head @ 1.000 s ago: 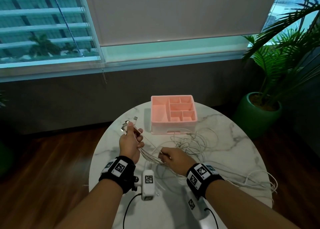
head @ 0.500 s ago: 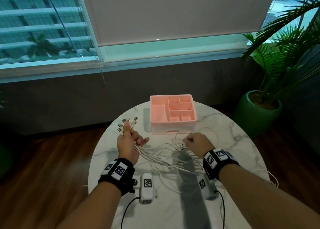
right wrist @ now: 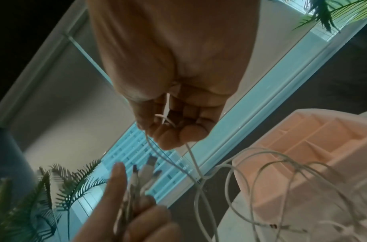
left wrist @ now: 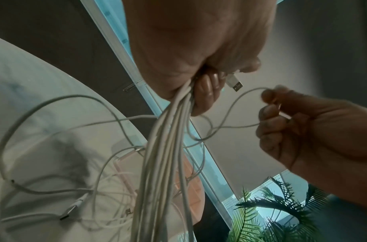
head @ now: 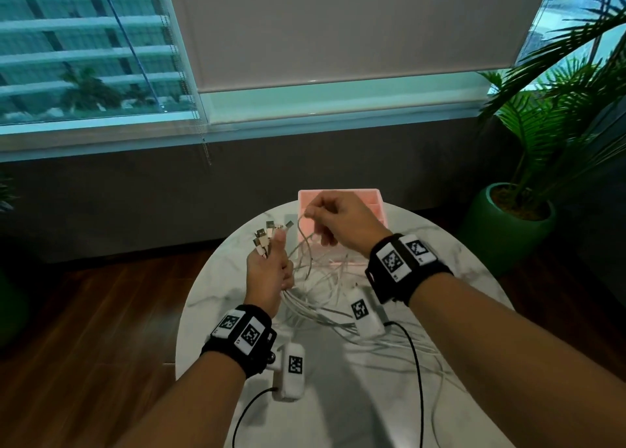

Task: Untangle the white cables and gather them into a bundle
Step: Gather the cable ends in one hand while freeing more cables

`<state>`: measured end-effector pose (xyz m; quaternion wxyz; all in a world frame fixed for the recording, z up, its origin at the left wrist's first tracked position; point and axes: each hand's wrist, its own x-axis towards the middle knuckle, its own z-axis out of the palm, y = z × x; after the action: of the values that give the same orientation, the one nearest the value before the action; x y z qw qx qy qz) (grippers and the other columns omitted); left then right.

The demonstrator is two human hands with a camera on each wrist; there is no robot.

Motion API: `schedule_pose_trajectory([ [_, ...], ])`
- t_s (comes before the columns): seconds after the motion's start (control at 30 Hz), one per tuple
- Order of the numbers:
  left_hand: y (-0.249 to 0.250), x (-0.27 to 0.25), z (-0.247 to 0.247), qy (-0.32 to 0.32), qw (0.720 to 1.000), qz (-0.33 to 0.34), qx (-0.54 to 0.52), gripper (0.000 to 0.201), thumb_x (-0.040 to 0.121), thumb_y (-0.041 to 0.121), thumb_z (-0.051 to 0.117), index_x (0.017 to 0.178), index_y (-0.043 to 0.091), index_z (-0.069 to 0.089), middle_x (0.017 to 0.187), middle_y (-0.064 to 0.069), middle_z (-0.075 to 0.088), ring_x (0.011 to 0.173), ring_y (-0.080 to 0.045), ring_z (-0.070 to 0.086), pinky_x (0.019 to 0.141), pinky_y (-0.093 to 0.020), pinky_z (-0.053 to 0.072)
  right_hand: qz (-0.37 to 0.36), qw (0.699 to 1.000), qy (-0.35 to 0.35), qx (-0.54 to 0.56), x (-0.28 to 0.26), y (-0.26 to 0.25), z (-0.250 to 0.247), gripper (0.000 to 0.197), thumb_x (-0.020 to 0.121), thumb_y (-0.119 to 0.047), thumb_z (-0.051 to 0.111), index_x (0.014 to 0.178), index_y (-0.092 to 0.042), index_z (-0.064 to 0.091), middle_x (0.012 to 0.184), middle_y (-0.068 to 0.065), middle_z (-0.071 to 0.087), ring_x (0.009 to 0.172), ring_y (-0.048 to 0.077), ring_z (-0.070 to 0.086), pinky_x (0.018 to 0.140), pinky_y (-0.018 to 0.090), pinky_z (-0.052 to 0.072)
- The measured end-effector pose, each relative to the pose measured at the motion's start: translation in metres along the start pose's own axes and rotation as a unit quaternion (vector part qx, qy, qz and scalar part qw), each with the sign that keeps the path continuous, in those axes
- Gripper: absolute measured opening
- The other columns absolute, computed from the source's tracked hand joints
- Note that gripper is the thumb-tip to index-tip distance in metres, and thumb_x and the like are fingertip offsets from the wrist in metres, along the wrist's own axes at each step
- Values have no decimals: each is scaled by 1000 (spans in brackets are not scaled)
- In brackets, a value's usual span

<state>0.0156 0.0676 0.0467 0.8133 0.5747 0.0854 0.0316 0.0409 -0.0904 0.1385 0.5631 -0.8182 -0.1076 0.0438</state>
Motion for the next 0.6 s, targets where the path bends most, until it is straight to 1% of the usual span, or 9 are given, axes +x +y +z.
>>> schedule_pose_trajectory([
  [0.07,1,-1,-1,-33,999,11,0,46,79,55,75,83,16,51,56,6,26,45,-9,21,41,-21,19,31,999,-8,-11,-3,11,9,15,98,-22,61,90,-9,65,61,7,65,46,20,58,48,29,46],
  [0.13,0,-2,-1,-51,999,13,5,55,73,51,86,96,11,57,59,4,30,47,-10,22,41,-21,22,58,998,-9,-3,-5,17,16,16,98,-22,61,91,-8,64,56,6,64,41,19,54,43,27,42],
  [0.17,-1,-3,-1,-57,998,12,10,50,74,43,88,97,9,58,60,3,32,47,-9,24,40,-20,23,69,997,-8,13,-6,19,19,16,99,-20,60,92,-7,64,55,7,63,39,18,52,41,26,40],
  [0.23,0,-6,1,-71,997,13,22,30,80,19,84,88,9,57,59,3,40,46,-7,29,40,-20,24,96,993,-7,61,-6,20,23,16,100,-17,58,96,-2,63,55,10,61,36,17,48,38,23,36],
  [0.3,2,-7,3,-88,996,15,27,22,84,6,78,86,11,57,55,7,46,45,-5,31,41,-20,22,121,987,-5,104,-4,22,24,20,101,-16,56,102,3,62,58,13,61,35,16,45,38,21,34],
  [0.37,2,-4,3,-102,995,12,12,21,83,10,79,95,5,62,57,6,47,46,-5,30,42,-21,20,134,981,-6,139,-3,23,22,25,101,-16,56,105,9,62,60,15,61,36,15,44,38,20,34],
  [0.43,3,-1,2,-113,994,3,-7,37,80,16,82,106,-4,64,62,0,48,48,-7,27,42,-20,19,140,975,-7,175,-2,22,20,29,100,-17,58,100,11,63,61,13,62,37,15,46,39,21,37],
  [0.5,6,-3,4,-133,991,-1,-14,33,81,19,82,104,-1,68,67,-8,57,49,-8,24,42,-21,16,139,970,-5,200,-1,18,19,26,98,-19,61,89,5,62,60,12,61,39,17,50,40,23,40],
  [0.6,8,-2,5,-145,989,-12,-20,22,82,25,76,94,8,70,70,-7,64,45,-6,25,44,-25,12,120,970,6,210,0,13,18,25,98,-20,62,83,-1,60,59,12,59,41,18,53,41,23,42],
])
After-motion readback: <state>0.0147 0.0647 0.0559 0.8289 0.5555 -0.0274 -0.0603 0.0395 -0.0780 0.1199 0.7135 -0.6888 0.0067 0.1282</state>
